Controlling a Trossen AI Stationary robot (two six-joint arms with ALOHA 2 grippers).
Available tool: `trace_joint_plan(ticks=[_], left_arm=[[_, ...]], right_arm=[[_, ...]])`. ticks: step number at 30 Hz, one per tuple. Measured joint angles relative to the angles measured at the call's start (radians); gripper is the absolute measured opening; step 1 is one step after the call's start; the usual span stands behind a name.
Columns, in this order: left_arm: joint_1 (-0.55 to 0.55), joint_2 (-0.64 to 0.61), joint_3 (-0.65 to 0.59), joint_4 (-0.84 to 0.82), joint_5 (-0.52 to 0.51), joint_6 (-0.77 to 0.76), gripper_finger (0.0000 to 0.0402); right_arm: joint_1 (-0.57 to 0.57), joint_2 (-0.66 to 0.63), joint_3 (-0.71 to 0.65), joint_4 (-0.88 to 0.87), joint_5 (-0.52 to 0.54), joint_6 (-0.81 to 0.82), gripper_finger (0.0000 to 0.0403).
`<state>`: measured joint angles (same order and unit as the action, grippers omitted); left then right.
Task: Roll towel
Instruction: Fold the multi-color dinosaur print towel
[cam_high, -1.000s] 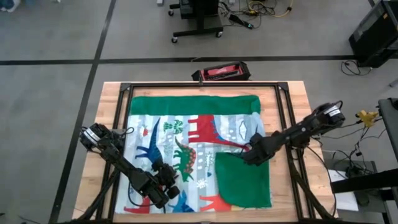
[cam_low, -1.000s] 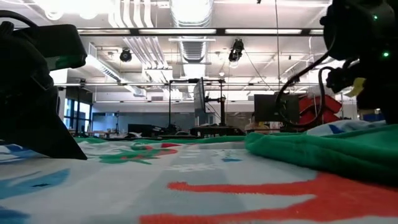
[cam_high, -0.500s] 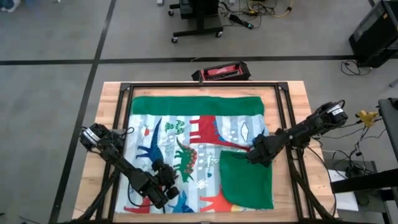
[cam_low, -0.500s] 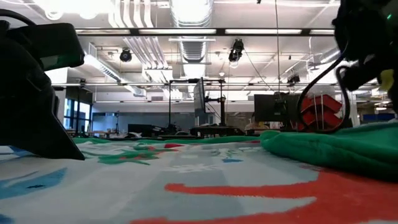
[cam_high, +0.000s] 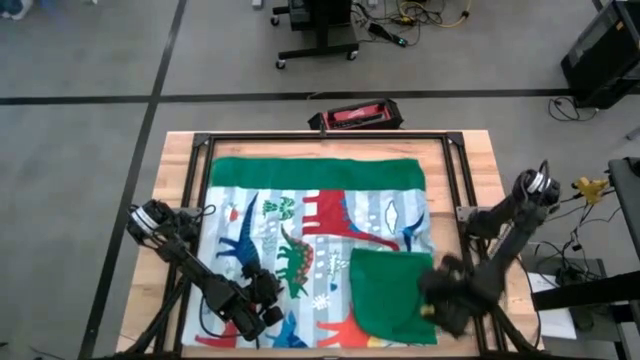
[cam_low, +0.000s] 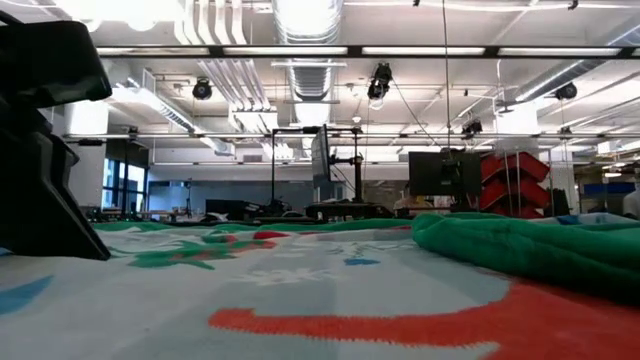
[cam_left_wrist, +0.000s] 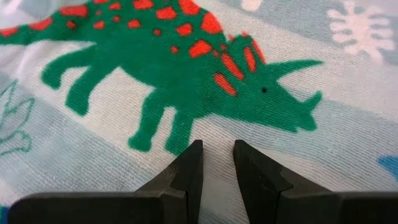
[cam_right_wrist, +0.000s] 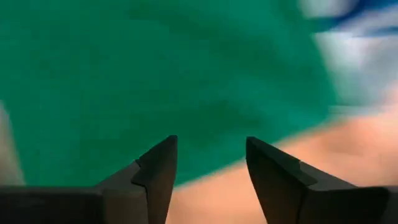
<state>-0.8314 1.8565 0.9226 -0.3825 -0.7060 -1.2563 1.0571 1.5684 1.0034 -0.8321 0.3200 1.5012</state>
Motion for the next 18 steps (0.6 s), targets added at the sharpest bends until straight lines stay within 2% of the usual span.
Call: trace_joint_plan(ticks=[2,5,7,10,13,18], left_arm=[[0.000,0.001,-0.001,0.002,-0.013,-0.006,0.0077],[0.001,0.002,-0.002,0.001,-0.035,-0.006,0.0077],[0.003,0.002,-0.002,-0.002,-0.038,-0.006,0.0077],[0.003,0.002,-0.002,-0.004,-0.043,-0.008,0.0077],[0.003,0.002,-0.002,-0.009,-0.047,-0.009,0.0077],[0.003,0.002,-0.002,-0.019,-0.045,-0.010,0.0077]], right_arm=[[0.037,0.051,0.001,0.116,0.027,-0.004,0.0150],[0.061,0.141,0.037,0.197,0.030,-0.096,0.0114],[0.065,0.204,0.078,0.167,0.031,-0.144,0.0075],[0.066,0.270,0.148,0.033,0.019,-0.160,0.0015],[0.083,0.283,0.204,-0.081,0.016,-0.163,0.0013],[0.130,0.277,0.201,-0.054,-0.070,-0.150,0.0002]])
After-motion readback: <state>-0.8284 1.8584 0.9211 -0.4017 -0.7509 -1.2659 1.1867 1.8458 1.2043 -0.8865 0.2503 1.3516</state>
